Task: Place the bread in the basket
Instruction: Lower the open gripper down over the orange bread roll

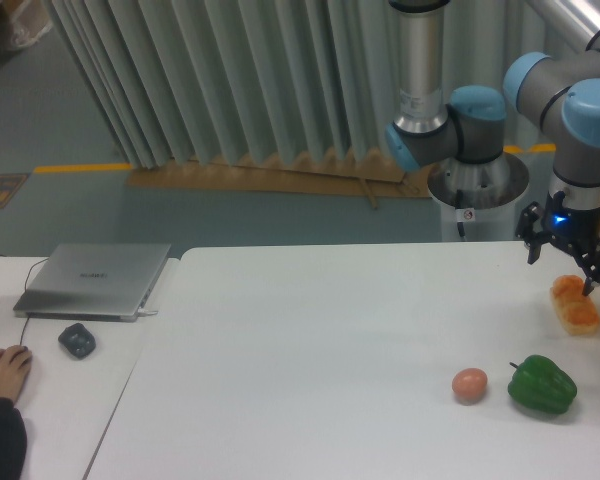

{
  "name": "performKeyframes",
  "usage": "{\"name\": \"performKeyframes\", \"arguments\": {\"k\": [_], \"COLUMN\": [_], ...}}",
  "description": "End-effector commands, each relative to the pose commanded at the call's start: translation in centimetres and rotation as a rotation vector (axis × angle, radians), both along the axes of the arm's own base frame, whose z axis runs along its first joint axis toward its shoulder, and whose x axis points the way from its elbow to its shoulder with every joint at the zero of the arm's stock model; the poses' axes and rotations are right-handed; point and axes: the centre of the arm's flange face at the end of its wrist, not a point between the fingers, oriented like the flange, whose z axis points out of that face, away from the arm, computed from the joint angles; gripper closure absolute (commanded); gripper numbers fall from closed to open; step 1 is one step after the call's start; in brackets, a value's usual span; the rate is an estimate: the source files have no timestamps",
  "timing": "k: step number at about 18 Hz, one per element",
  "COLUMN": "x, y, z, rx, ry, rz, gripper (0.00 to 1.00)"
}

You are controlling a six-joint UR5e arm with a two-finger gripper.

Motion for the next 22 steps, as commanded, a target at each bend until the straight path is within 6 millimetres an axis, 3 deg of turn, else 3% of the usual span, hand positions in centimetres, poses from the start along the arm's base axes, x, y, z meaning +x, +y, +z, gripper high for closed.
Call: {"name": "performKeyframes", "arguments": {"k": [1, 4, 6, 11, 22], "x": [0.4, -0.2, -0.2, -1.2, -1.4], "y": [-0.6, -1.4, -2.4, -4.5, -2.5], "z": [-1.5, -1.9, -3.3, -4.9, -10.4], "rx": [-0.030, -0.038, -0.087, -0.155, -0.255], "ry": [-0.019, -0.025, -0.024, -0.013, -0.040], "rz": [0.190, 0.275, 0.379, 0.409, 0.350], "gripper": [0.00, 0.00, 0.00, 0.00, 0.00]}}
